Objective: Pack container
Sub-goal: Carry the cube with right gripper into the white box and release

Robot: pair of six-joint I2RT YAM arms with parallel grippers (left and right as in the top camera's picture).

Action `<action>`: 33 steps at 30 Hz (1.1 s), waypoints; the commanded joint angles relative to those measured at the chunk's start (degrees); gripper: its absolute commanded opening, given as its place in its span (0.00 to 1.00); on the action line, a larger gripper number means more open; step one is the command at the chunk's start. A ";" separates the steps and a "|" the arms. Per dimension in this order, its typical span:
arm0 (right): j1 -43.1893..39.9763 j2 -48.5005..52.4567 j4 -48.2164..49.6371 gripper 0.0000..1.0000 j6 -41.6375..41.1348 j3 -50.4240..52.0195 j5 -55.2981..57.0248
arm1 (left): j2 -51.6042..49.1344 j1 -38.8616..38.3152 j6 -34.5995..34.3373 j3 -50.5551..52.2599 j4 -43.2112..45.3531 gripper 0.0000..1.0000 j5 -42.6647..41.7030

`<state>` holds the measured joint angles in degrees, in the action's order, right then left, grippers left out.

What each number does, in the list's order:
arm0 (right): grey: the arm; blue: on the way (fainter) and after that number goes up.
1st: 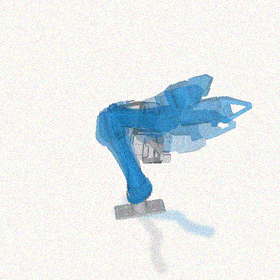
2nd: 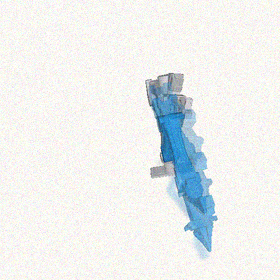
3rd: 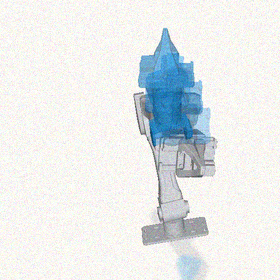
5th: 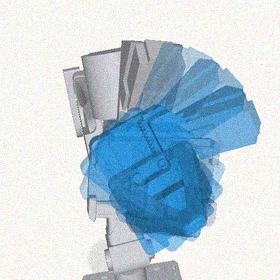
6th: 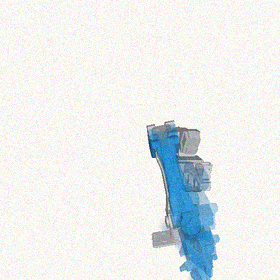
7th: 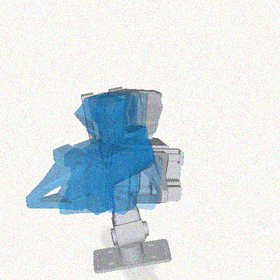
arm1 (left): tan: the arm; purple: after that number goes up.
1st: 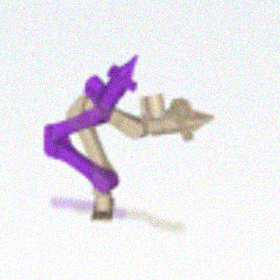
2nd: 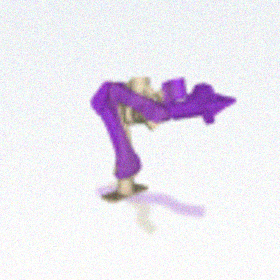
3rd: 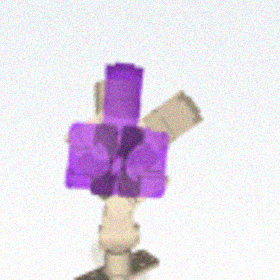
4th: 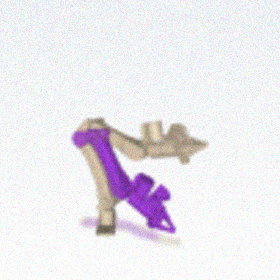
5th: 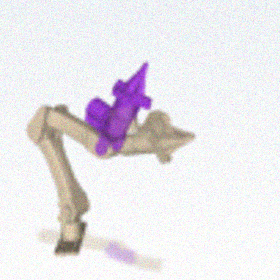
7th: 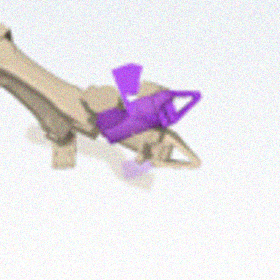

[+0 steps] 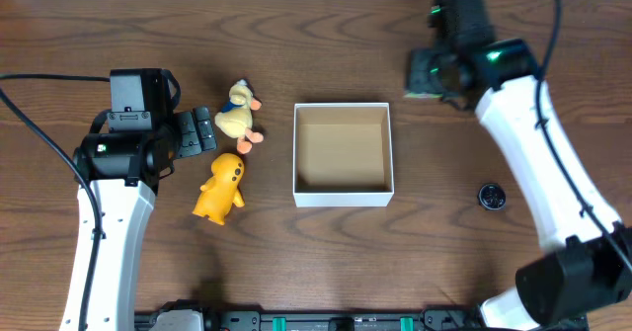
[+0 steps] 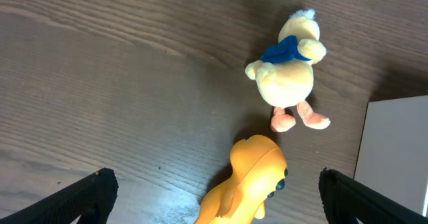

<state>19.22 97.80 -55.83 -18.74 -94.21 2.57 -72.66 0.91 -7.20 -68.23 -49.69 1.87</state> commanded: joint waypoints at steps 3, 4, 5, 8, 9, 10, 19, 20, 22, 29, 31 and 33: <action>8.31 1.25 -1.38 0.32 -1.51 1.03 0.02 | -0.31 -0.20 0.96 -1.27 -0.20 0.98 0.04; 9.55 1.66 -1.42 0.31 -3.06 1.33 0.02 | -0.31 -0.20 0.96 -1.27 -0.20 0.98 0.04; 10.54 2.25 -1.38 0.31 -4.98 1.60 0.02 | -0.31 -0.20 0.96 -1.27 -0.17 0.98 0.04; 12.31 4.55 -0.83 0.29 -8.70 2.32 0.04 | -0.31 -0.20 0.96 -1.27 -0.20 0.98 0.04; 12.74 5.64 -0.55 0.28 -8.79 2.47 0.04 | -0.31 -0.20 0.96 -1.27 -0.17 0.98 0.04; 12.98 6.82 -0.57 0.27 -9.46 2.51 0.42 | -0.31 -0.20 0.96 -1.27 -0.20 0.98 0.04; 10.62 15.54 0.57 0.29 -13.84 2.51 3.04 | -0.31 -0.20 0.96 -1.27 -0.24 0.98 0.04; 10.27 16.22 0.76 0.29 -13.81 2.51 3.02 | -0.31 -0.20 0.96 -1.27 -0.24 0.98 0.04; 9.62 17.64 0.92 0.29 -13.81 2.51 3.02 | -0.31 -0.20 0.96 -1.27 -0.24 0.98 0.04; 9.20 21.14 1.97 0.35 -13.81 2.51 2.99 | -0.31 -0.20 0.96 -1.27 -0.24 0.98 0.04; 9.27 21.29 2.14 0.44 -13.81 2.51 2.99 | -0.31 -0.20 0.96 -1.27 -0.22 0.98 0.04; 9.33 21.29 2.45 0.54 -13.79 2.51 2.99 | -0.31 -0.20 0.96 -1.27 -0.22 0.98 0.04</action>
<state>28.64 118.89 -53.76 -31.46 -91.70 4.69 -72.66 0.91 -7.20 -68.23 -49.69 1.87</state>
